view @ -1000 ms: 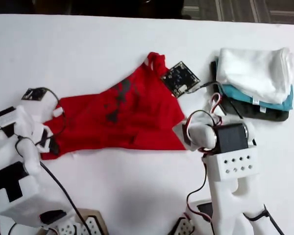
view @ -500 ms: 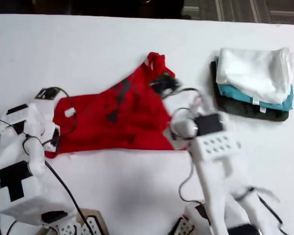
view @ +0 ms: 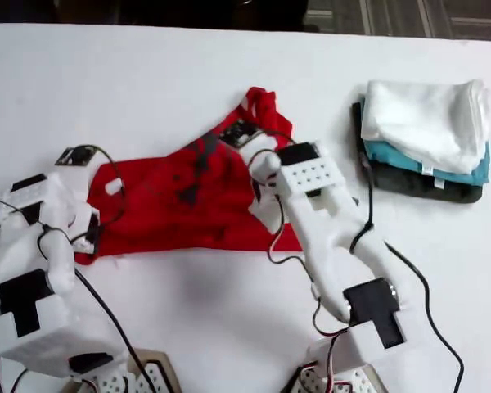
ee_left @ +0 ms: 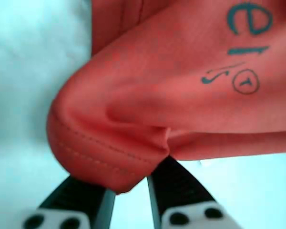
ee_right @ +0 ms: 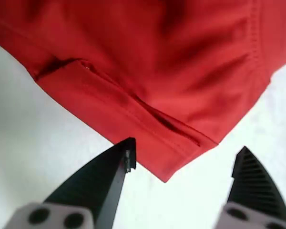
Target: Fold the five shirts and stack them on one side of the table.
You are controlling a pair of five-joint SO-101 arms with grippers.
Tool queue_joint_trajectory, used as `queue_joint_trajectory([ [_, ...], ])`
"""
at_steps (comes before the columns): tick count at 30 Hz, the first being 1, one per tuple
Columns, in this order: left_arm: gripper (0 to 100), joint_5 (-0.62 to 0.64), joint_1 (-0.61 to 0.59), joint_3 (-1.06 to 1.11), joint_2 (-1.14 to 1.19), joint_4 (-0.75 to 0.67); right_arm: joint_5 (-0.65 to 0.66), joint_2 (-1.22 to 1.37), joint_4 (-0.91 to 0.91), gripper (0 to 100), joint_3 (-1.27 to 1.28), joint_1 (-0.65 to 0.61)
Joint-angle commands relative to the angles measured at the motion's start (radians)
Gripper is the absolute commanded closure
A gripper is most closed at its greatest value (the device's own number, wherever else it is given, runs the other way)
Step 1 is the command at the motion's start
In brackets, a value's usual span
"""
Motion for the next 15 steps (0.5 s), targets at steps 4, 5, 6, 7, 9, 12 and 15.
queue_joint_trajectory([
  [4, 97, 0.009, -0.023, -0.007, 0.006, -0.029, -0.005, 0.012, 0.062, 67.9, -0.023, 0.039],
  [5, 97, 0.009, -0.023, -0.007, 0.006, -0.029, -0.003, 0.010, 0.061, 67.9, -0.014, 0.035],
  [6, 97, 0.009, -0.023, -0.007, 0.006, -0.029, -0.003, 0.010, 0.059, 67.9, -0.005, 0.031],
  [7, 97, 0.009, -0.023, -0.007, 0.006, -0.029, -0.003, 0.012, 0.058, 67.9, 0.006, 0.024],
  [9, 97, 0.009, -0.023, -0.007, 0.006, -0.029, -0.003, 0.012, 0.058, 67.9, 0.028, 0.010],
  [12, 97, 0.009, -0.021, -0.008, 0.006, -0.029, -0.003, 0.012, 0.050, 67.9, 0.064, -0.010],
  [15, 97, 0.009, -0.021, -0.008, 0.006, -0.029, -0.002, 0.028, -0.005, 67.9, 0.086, -0.007],
])
